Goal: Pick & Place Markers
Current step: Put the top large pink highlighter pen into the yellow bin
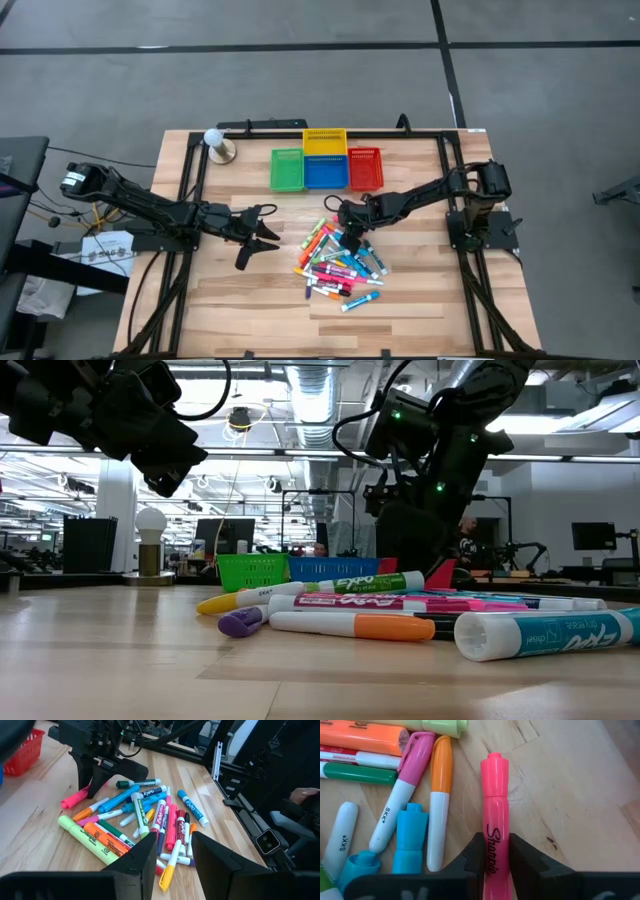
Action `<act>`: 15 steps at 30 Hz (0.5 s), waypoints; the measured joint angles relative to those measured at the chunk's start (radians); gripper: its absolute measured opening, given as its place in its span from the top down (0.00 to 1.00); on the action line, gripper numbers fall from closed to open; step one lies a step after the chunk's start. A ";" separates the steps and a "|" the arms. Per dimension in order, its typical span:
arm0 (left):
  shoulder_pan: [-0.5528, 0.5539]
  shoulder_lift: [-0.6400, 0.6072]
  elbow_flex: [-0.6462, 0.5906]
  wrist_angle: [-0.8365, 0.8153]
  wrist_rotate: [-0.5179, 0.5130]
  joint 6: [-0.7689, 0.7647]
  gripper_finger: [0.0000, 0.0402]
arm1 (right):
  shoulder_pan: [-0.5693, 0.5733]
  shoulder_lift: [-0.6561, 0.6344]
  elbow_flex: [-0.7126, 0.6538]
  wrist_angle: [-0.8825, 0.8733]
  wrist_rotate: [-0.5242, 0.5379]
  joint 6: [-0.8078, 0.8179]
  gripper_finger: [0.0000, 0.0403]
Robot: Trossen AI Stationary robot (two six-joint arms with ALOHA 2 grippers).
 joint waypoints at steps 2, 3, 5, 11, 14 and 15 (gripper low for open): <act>0.000 0.000 0.000 0.000 0.000 0.000 0.70 | -0.001 -0.005 -0.001 -0.001 0.000 0.000 0.85; 0.000 0.000 0.000 0.000 0.000 0.000 0.70 | -0.001 -0.006 -0.001 0.000 -0.001 0.000 0.83; 0.000 0.000 0.000 0.000 0.000 0.000 0.70 | -0.001 -0.012 -0.002 -0.002 -0.001 0.000 0.81; 0.000 0.000 0.000 0.000 0.000 0.000 0.70 | -0.002 -0.033 -0.004 -0.018 0.009 -0.003 0.83; 0.000 0.000 0.000 0.000 0.000 0.000 0.70 | -0.004 -0.043 -0.002 -0.028 0.008 -0.022 0.84; 0.000 0.000 0.000 0.000 0.000 0.000 0.70 | -0.004 -0.043 0.004 -0.030 0.008 -0.025 0.84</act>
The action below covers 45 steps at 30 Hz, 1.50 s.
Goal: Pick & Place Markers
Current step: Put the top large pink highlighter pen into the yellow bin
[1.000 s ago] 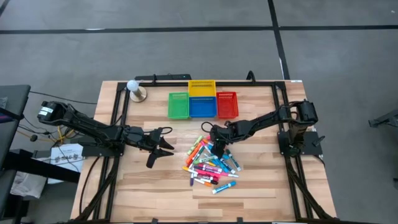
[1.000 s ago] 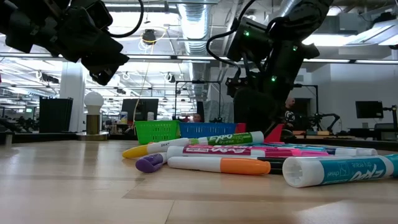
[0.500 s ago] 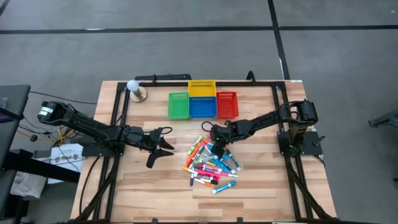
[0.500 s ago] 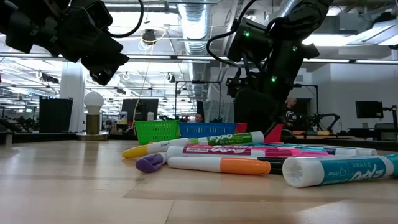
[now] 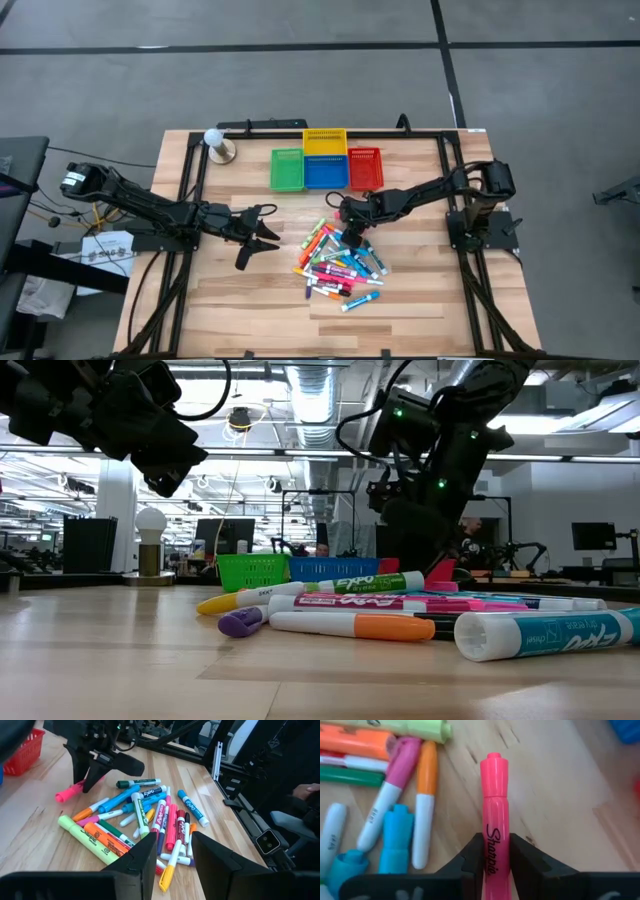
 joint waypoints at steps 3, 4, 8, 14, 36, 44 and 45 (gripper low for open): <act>0.000 0.000 0.000 0.000 0.000 0.000 0.70 | -0.002 0.000 0.023 -0.033 -0.002 -0.003 0.83; 0.000 0.000 0.000 0.000 0.000 0.000 0.70 | -0.003 0.000 0.033 -0.041 -0.003 -0.004 0.83; 0.000 0.000 0.000 0.000 0.000 0.000 0.70 | -0.006 -0.001 0.070 -0.073 -0.004 -0.041 0.83; 0.000 0.000 0.000 0.000 0.000 0.000 0.70 | -0.006 -0.002 0.159 -0.147 -0.004 -0.099 0.83; 0.000 0.000 0.000 0.000 0.000 0.002 0.70 | -0.180 -0.003 0.460 -0.340 -0.007 -0.319 0.83; 0.000 0.000 0.000 0.000 -0.025 0.027 0.70 | -0.286 -0.003 0.503 -0.336 -0.010 -0.449 0.83; 0.000 0.000 0.000 0.000 -0.032 0.027 0.70 | -0.300 -0.003 0.508 -0.331 -0.011 -0.461 0.83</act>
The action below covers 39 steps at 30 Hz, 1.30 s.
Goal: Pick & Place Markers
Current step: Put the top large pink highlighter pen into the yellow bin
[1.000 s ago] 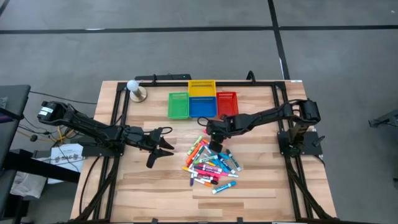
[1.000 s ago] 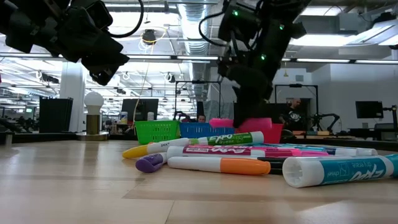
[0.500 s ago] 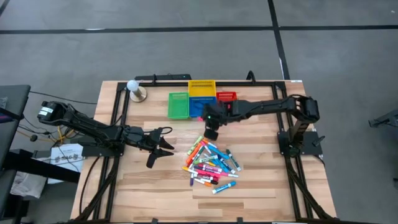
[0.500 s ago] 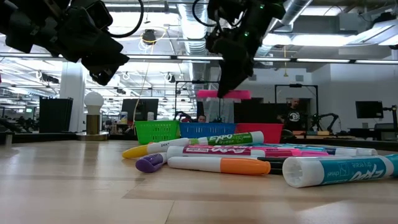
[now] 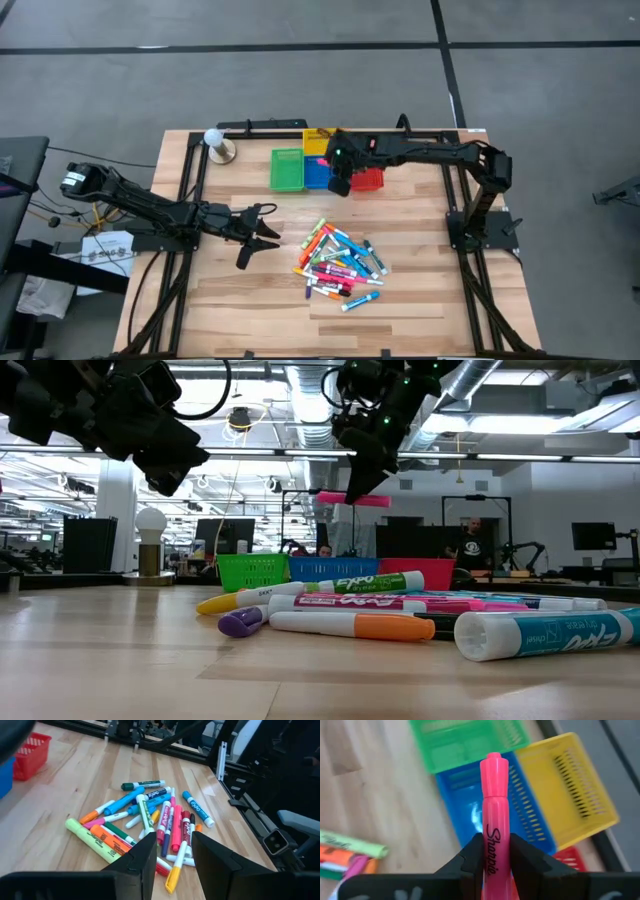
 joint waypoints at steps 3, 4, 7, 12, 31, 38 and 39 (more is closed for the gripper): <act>0.000 0.000 0.000 0.000 -0.021 0.000 0.70 | -0.045 0.000 0.008 0.058 -0.002 -0.004 0.83; 0.000 0.000 0.000 0.000 -0.027 0.000 0.70 | -0.060 0.000 0.009 0.088 -0.009 -0.004 0.83; 0.000 0.000 0.000 0.000 -0.028 0.000 0.70 | -0.103 0.001 0.009 0.168 -0.073 -0.005 0.83; 0.000 0.000 0.000 0.000 -0.028 0.027 0.70 | -0.162 0.013 0.009 0.267 -0.171 -0.006 0.83; 0.000 0.000 0.000 0.000 -0.054 0.027 0.70 | -0.241 0.117 0.009 0.473 -0.179 -0.085 0.83; 0.009 0.000 -0.001 0.000 -0.057 0.027 0.70 | -0.253 0.194 0.009 0.534 -0.172 -0.108 0.83; 0.009 0.000 -0.001 0.000 -0.057 0.027 0.70 | -0.257 0.201 0.009 0.522 -0.167 -0.111 0.83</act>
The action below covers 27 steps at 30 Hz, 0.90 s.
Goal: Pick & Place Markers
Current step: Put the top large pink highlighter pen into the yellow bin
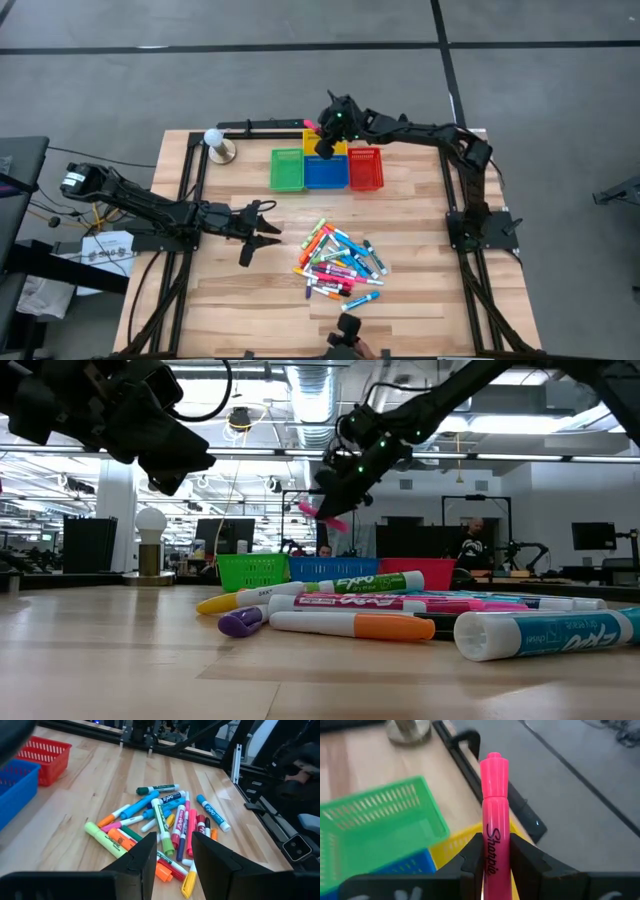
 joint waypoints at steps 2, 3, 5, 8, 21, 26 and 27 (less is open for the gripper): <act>0.001 0.000 0.000 0.000 0.000 0.000 0.70 | -0.007 0.019 0.000 0.008 0.015 -0.005 0.83; 0.001 0.000 0.000 0.000 0.000 0.000 0.70 | -0.011 0.024 -0.001 -0.002 0.015 -0.005 0.83; 0.001 0.000 0.000 0.000 0.000 0.000 0.70 | -0.019 0.034 -0.001 0.005 0.014 -0.005 0.83; 0.001 0.000 0.000 0.000 0.000 0.000 0.70 | -0.027 0.040 0.000 -0.009 0.014 -0.005 0.83; 0.001 0.000 0.000 0.000 0.000 0.026 0.70 | -0.028 0.040 0.000 -0.040 0.014 0.015 0.83; 0.001 0.000 0.000 0.000 0.000 0.024 0.70 | -0.028 0.040 0.000 -0.053 0.015 0.029 0.83; 0.001 0.000 0.000 0.000 0.000 0.023 0.70 | -0.028 0.040 0.000 -0.057 0.017 0.029 0.83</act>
